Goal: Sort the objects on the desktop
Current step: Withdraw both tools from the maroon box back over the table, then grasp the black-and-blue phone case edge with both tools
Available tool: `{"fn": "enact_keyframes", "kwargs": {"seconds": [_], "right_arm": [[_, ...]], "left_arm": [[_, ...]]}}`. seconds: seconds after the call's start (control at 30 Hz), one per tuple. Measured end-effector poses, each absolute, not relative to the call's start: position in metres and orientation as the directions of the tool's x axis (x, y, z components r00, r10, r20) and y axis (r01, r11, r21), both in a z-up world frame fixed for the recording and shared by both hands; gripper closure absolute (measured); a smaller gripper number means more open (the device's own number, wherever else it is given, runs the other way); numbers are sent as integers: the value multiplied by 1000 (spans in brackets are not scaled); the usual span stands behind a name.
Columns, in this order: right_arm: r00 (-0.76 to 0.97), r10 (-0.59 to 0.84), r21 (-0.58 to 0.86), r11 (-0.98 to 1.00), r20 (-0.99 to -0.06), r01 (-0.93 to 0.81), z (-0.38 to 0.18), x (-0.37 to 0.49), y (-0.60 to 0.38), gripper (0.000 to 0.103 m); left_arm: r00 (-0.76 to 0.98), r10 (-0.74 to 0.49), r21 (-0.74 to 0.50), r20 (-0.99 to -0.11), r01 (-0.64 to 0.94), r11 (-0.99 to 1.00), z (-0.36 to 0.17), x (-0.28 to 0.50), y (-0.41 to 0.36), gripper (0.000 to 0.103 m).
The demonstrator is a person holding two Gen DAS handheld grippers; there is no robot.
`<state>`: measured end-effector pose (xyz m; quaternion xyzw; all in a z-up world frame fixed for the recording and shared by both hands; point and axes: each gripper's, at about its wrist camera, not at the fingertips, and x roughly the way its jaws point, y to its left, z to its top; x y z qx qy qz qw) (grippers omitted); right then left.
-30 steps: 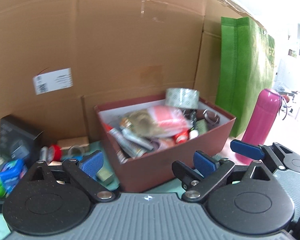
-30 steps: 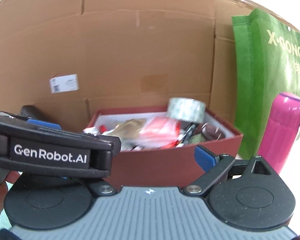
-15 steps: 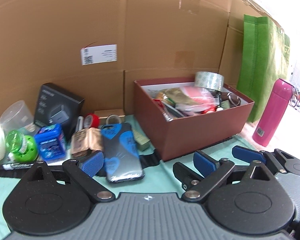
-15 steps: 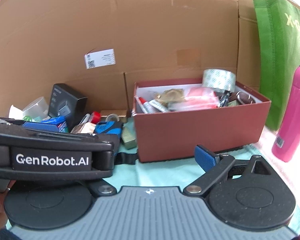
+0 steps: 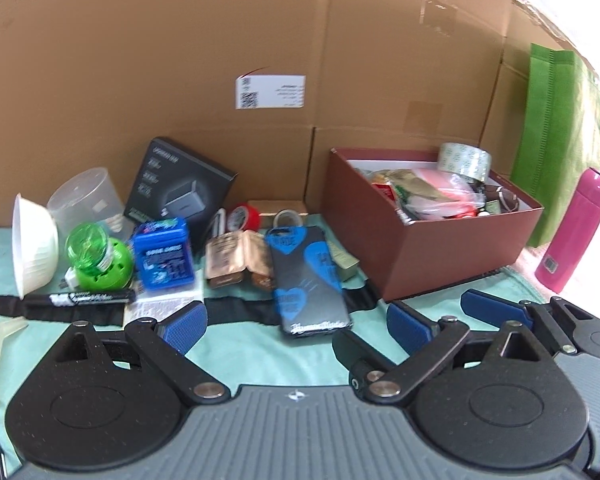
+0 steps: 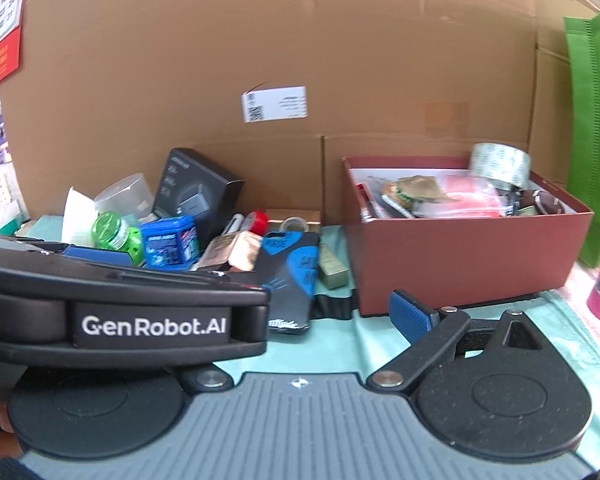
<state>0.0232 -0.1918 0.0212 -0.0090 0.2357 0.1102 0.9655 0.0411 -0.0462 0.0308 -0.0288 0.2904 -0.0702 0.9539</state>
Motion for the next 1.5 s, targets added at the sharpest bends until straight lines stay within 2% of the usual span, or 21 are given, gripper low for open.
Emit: {"fn": "enact_keyframes", "kwargs": {"seconds": [0.53,0.73,0.87,1.03,1.17,1.33,1.5], "right_arm": [[827,213,-23,964,-521,-263,5,33,-152,8],[808,234,-19,957,-541,-290,-5,41,-141,8],[812,238,-32,953,-533,-301,-11,46,-140,8],[828,201,-58,961,-523,-270,-22,60,-144,9],[827,189,-42,968,-529,-248,-31,75,-150,9],[815,205,14,972,-542,-235,-40,95,-157,9],[804,214,48,973,-555,-225,-46,110,-158,10]], "left_arm": [[801,-115,-142,-588,38,989,11,49,13,4],[787,-140,-180,-601,38,983,3,58,27,6],[766,-202,-217,-611,84,973,-3,68,25,9],[748,-259,-225,-612,149,963,-3,86,12,13],[702,-318,-257,-638,196,946,-9,112,0,23],[649,-330,-267,-686,197,943,-21,141,-13,37],[621,-335,-262,-709,209,942,-30,160,-22,41]]}}
